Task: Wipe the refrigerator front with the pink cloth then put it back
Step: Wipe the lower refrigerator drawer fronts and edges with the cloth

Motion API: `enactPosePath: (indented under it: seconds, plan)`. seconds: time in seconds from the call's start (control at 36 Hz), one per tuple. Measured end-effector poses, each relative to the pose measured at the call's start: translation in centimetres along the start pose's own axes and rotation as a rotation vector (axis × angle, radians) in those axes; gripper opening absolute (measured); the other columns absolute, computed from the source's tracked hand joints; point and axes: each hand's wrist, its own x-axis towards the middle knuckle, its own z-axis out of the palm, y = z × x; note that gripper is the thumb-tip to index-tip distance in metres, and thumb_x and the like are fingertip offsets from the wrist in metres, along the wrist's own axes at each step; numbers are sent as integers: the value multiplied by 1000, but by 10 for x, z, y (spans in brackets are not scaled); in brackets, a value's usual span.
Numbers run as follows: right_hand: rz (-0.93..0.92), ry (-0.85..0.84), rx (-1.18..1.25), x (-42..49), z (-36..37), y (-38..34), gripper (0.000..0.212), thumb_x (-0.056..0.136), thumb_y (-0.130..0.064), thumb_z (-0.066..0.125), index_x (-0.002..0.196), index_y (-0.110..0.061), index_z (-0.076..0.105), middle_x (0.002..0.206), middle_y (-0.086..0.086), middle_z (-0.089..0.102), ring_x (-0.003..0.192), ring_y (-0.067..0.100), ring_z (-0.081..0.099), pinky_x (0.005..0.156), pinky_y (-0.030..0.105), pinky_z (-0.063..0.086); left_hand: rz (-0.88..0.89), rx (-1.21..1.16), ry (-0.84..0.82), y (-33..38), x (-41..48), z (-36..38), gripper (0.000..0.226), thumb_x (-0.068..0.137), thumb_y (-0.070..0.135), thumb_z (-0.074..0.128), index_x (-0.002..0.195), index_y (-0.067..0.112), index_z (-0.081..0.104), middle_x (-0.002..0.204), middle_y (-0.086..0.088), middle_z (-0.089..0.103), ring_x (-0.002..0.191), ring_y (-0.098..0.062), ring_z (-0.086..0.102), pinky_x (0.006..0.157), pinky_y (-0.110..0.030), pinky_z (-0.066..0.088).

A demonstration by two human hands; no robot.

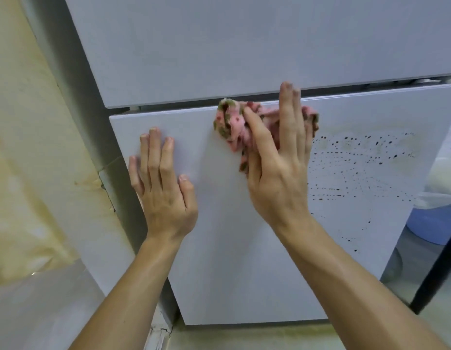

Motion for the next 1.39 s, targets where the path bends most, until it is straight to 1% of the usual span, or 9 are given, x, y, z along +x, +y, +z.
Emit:
enactPosePath:
  seconds: [0.14, 0.28, 0.44, 0.58, 0.81, 0.94, 1.22, 1.31, 1.39]
  plan:
    - [-34, 11, -2, -25, 10, 2, 51, 102, 2, 60, 151, -10, 54, 162, 21, 41, 154, 36, 34, 126, 59, 25, 19, 5, -3, 1, 0, 0, 63, 94, 11, 47, 156, 3, 37, 169, -17, 26, 161, -26, 13, 130, -55, 9]
    - [-166, -197, -70, -103, 14, 32, 63, 102, -13, 58, 161, -19, 35, 174, 5, 16, 162, 25, 15, 132, 46, 7, 32, -17, -15, 7, -3, 3, 64, 93, 10, 48, 155, 2, 37, 168, -19, 27, 161, -29, 15, 129, -58, 10]
    - [-289, -345, -141, -134, 1, 54, 72, 103, -21, 50, 167, -26, 18, 177, 2, 3, 163, 22, 10, 132, 43, 5, 25, -29, -14, 14, -3, 7, 64, 94, 10, 48, 156, 2, 36, 168, -20, 28, 160, -32, 17, 129, -59, 8]
    - [-186, -312, -104, -95, -2, 42, 88, 88, 2, 60, 165, -22, 25, 176, 3, 4, 163, 21, 7, 132, 43, 4, 13, -32, -6, 16, -3, 7, 65, 93, 9, 49, 156, 3, 35, 168, -20, 28, 161, -28, 14, 128, -59, 7]
    - [98, 5, 184, 0, 3, -2, 72, 85, 21, 49, 155, 4, 38, 168, 29, 22, 160, 39, 17, 132, 45, 6, 10, -15, -21, 18, -2, 3, 70, 89, 5, 55, 156, 4, 34, 169, -18, 28, 161, -26, 15, 129, -57, 7]
    - [1, -32, 94, -37, 14, 7, 51, 97, 5, 56, 145, -10, 49, 168, 16, 27, 160, 30, 20, 131, 47, 12, 23, -19, -33, 19, -2, 3, 68, 90, 6, 54, 155, 4, 35, 169, -19, 27, 161, -26, 13, 129, -58, 6]
    - [-249, -395, -20, -148, -1, 54, 62, 95, -2, 55, 154, -16, 42, 169, 5, 29, 160, 19, 22, 132, 39, 10, 35, -32, -21, 27, -3, 13, 64, 94, 11, 50, 156, 7, 35, 169, -19, 27, 161, -29, 14, 128, -58, 5]
    - [-227, -351, 17, -112, -5, 50, 68, 90, 9, 54, 153, -15, 43, 168, 5, 29, 160, 20, 22, 131, 39, 12, 27, -35, -12, 27, -4, 14, 64, 94, 10, 51, 156, 7, 35, 168, -20, 27, 161, -30, 15, 128, -59, 6]
    - [-138, -125, 31, -49, -11, 41, 50, 100, 9, 48, 146, -11, 56, 164, 12, 33, 157, 30, 28, 131, 43, 13, 14, -32, -9, 28, -4, 15, 67, 91, 7, 54, 156, 7, 35, 168, -20, 27, 161, -27, 12, 128, -58, 5]
